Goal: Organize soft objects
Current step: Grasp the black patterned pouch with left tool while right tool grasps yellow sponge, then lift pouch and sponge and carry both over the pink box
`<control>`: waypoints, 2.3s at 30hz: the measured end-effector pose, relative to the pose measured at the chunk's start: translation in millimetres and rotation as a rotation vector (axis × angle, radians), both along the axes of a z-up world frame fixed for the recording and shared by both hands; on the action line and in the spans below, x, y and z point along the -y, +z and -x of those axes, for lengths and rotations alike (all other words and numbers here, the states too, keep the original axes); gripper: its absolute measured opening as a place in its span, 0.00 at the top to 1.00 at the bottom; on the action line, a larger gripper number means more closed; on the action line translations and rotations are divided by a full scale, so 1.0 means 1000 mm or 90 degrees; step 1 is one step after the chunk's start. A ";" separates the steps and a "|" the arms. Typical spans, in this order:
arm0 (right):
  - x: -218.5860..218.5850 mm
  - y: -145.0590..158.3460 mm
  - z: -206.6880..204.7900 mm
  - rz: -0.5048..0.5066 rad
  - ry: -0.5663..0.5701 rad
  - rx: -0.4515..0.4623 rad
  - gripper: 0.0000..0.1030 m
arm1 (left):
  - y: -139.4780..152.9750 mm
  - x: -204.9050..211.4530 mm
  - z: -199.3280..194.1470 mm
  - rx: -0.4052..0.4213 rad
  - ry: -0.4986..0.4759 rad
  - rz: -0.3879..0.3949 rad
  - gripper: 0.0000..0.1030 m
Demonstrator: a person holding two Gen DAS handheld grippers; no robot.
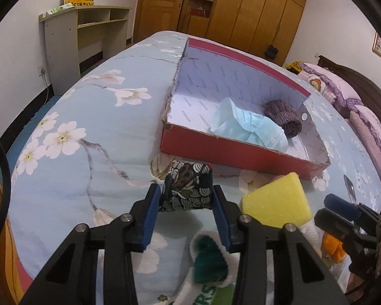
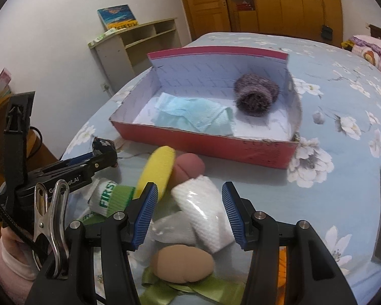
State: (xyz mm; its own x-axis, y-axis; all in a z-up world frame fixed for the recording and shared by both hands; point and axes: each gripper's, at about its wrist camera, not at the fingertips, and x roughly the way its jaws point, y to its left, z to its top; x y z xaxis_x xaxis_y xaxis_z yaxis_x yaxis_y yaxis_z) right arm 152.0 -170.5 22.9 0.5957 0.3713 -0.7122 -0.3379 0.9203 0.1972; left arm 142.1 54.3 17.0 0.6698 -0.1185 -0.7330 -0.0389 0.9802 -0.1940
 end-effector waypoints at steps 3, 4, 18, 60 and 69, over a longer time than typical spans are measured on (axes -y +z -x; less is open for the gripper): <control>-0.011 0.001 -0.001 0.003 0.015 -0.002 0.48 | -0.001 -0.004 0.001 0.000 0.003 0.006 0.59; -0.015 0.002 -0.002 0.002 0.023 -0.003 0.48 | -0.001 -0.005 0.001 0.001 0.004 0.009 0.59; -0.044 0.001 0.003 0.015 0.043 -0.008 0.48 | -0.004 -0.023 0.004 0.006 0.024 0.038 0.59; 0.002 0.053 -0.009 -0.051 -0.012 0.122 0.74 | 0.032 -0.006 0.005 0.053 -0.012 0.004 0.60; 0.030 0.060 -0.025 -0.048 -0.060 0.135 0.74 | 0.046 0.009 -0.013 0.056 -0.059 0.000 0.62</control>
